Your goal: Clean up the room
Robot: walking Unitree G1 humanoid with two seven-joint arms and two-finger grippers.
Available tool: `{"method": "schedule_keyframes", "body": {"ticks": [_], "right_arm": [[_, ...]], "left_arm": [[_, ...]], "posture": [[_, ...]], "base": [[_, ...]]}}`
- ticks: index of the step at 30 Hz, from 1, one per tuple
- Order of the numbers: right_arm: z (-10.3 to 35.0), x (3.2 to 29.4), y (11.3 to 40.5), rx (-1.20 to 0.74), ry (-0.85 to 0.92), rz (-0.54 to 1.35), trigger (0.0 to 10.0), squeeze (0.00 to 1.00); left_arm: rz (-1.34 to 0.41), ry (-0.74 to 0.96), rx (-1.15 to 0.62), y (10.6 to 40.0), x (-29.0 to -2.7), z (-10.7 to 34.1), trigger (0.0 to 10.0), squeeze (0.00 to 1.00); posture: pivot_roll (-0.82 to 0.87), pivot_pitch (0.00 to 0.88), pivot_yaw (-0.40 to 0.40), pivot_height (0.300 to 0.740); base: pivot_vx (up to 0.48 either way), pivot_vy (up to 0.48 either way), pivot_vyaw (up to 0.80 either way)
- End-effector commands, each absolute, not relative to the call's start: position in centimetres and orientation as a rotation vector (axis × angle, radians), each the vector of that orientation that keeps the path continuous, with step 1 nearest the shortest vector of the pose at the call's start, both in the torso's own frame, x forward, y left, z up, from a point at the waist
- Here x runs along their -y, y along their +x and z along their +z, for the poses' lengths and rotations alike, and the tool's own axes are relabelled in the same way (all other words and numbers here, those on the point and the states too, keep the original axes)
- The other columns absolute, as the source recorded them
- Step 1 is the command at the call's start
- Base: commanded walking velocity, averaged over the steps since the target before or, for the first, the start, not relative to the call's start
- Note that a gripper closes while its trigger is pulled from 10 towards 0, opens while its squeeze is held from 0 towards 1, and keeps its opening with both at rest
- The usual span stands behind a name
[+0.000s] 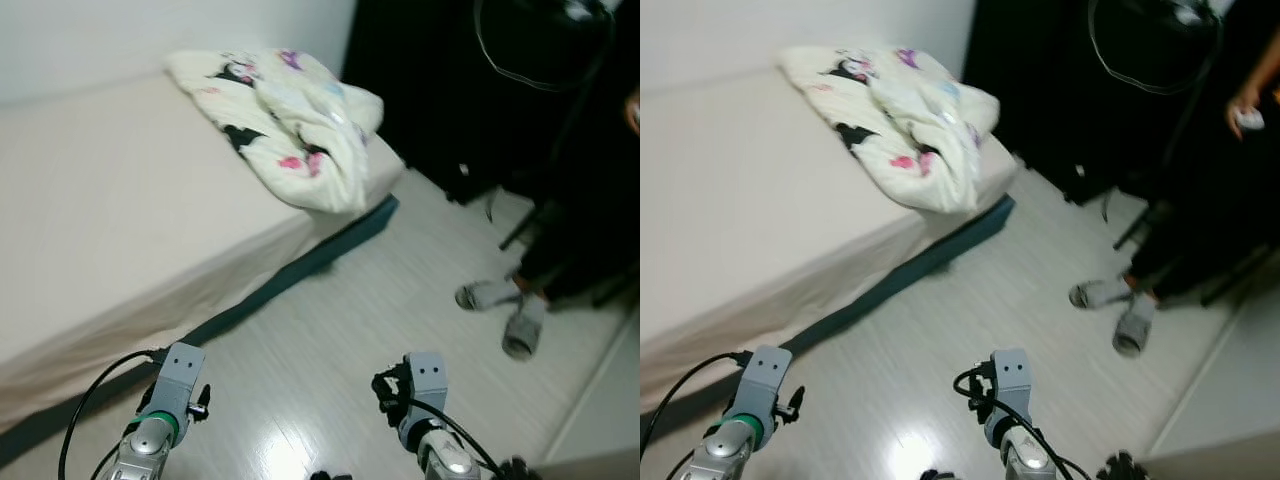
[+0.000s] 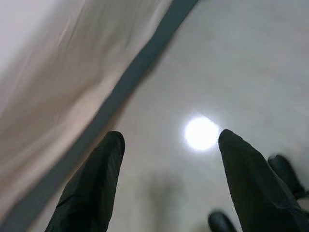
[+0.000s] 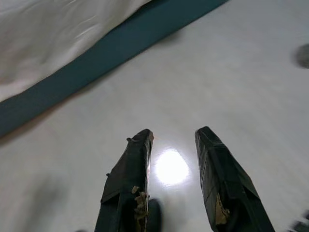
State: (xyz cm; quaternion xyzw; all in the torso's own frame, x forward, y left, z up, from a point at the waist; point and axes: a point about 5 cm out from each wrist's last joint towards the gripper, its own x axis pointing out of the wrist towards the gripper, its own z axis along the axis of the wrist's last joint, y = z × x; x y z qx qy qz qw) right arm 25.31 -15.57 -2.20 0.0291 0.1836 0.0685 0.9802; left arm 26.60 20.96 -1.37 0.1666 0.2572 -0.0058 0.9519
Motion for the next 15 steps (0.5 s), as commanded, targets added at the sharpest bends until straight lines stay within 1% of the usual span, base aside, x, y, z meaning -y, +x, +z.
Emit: {"method": "schedule_keyframes", "body": {"ticks": [1, 5, 6, 7, 8, 11, 15], "right_arm": [[-2.3, 16.2, 25.0, -0.368, 0.07, 0.11, 10.0, 0.0], [-0.8, 17.5, 25.9, -0.265, 0.075, 0.081, 10.0, 0.0], [-0.8, 17.5, 25.9, -0.265, 0.075, 0.081, 10.0, 0.0], [-0.2, 17.9, 26.2, -0.222, 0.078, 0.069, 10.0, 0.0], [-0.2, 17.9, 26.2, -0.222, 0.078, 0.069, 10.0, 0.0], [1.2, 18.7, 26.8, -0.139, 0.087, 0.039, 10.0, 0.0], [2.0, 18.9, 27.2, -0.093, 0.096, 0.026, 10.0, 0.0]], "left_arm": [[-0.045, 0.36, -0.533, 26.1, -20.8, -1.8, 10.0, 0.0], [-0.127, 0.379, -0.415, 27.6, -20.1, 0.2, 10.0, 0.0], [-0.127, 0.379, -0.415, 27.6, -20.1, 0.2, 10.0, 0.0], [-0.163, 0.378, -0.37, 28.1, -19.7, 1.0, 10.0, 0.0], [-0.163, 0.378, -0.37, 28.1, -19.7, 1.0, 10.0, 0.0], [-0.23, 0.372, -0.294, 28.8, -18.4, 2.5, 10.0, 0.0], [-0.258, 0.359, -0.263, 29.2, -17.7, 3.1, 10.0, 0.0]], "posture": [[0.04, 0.077, -0.007, 0.74], [0.04, 0.077, 0.004, 0.74], [0.04, 0.077, 0.004, 0.74], [0.04, 0.077, 0.008, 0.74], [0.04, 0.077, 0.008, 0.74], [0.03, 0.082, 0.02, 0.74], [0.03, 0.085, 0.029, 0.74]], "base": [[0.0, 0.0, -0.78], [0.0, 0.0, -0.78], [0.0, 0.0, -0.78], [0.0, 0.0, -0.78], [0.0, 0.0, -0.78], [0.0, 0.0, -0.78], [0.0, 0.0, -0.78]]}}
